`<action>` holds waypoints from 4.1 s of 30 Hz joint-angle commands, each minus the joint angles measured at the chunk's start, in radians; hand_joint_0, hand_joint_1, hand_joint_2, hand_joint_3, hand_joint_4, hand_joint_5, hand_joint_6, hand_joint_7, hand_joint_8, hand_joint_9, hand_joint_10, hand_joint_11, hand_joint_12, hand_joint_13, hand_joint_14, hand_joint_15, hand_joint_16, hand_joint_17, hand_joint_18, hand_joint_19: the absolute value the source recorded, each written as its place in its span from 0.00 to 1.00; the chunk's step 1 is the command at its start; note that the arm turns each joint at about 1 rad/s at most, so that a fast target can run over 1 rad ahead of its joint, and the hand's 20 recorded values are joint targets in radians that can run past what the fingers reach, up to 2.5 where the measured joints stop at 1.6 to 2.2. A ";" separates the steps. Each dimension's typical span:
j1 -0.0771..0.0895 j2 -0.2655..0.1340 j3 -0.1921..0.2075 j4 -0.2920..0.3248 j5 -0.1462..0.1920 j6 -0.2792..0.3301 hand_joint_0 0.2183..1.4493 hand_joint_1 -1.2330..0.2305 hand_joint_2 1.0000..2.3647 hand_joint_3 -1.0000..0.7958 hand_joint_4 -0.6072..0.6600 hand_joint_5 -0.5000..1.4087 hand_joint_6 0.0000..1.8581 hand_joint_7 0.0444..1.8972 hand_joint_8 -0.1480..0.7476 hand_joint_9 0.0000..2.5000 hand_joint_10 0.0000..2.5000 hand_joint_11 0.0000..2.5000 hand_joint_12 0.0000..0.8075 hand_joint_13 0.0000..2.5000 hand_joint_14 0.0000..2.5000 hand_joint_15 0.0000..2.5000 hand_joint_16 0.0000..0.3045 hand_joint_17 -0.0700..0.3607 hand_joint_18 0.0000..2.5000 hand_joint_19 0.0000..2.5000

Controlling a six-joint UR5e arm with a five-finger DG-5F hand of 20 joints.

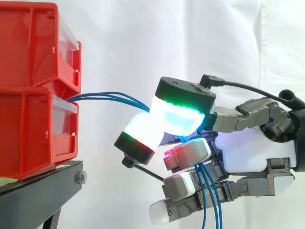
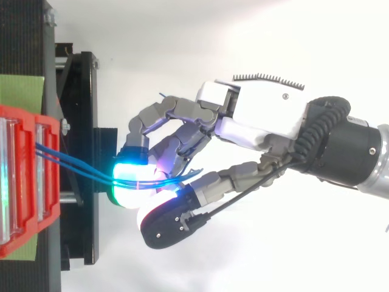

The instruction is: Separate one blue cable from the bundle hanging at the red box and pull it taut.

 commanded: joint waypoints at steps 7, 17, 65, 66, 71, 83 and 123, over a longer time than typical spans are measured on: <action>0.000 0.000 0.000 0.000 0.002 -0.007 0.28 0.26 0.00 0.28 0.57 0.14 0.50 0.45 0.44 0.38 0.21 0.50 0.41 0.43 0.01 0.43 0.10 0.33 0.26 0.15; 0.000 0.000 0.000 0.000 0.001 -0.007 0.27 0.38 0.00 0.28 0.58 0.15 0.49 0.42 0.46 0.38 0.22 0.49 0.42 0.43 0.01 0.43 0.11 0.34 0.27 0.16; -0.002 0.026 -0.001 -0.052 0.024 -0.116 0.33 0.41 0.01 0.39 0.57 0.14 0.50 0.51 0.46 0.38 0.18 0.52 0.42 0.39 0.01 0.40 0.12 0.36 0.26 0.18; -0.002 0.026 0.000 -0.052 0.025 -0.114 0.34 0.40 0.01 0.40 0.57 0.14 0.50 0.51 0.45 0.38 0.18 0.51 0.42 0.39 0.01 0.40 0.12 0.36 0.26 0.19; -0.003 0.026 0.000 -0.052 0.025 -0.113 0.35 0.34 0.01 0.43 0.54 0.14 0.50 0.53 0.45 0.38 0.18 0.51 0.42 0.39 0.01 0.39 0.12 0.36 0.26 0.19; -0.008 0.026 0.000 -0.052 0.025 -0.111 0.39 0.29 0.01 0.45 0.51 0.14 0.51 0.49 0.43 0.38 0.17 0.52 0.42 0.38 0.01 0.39 0.12 0.36 0.26 0.19; -0.011 0.025 0.000 -0.049 0.034 -0.110 0.38 0.31 0.01 0.45 0.50 0.14 0.51 0.55 0.43 0.40 0.17 0.52 0.42 0.39 0.01 0.39 0.13 0.36 0.27 0.21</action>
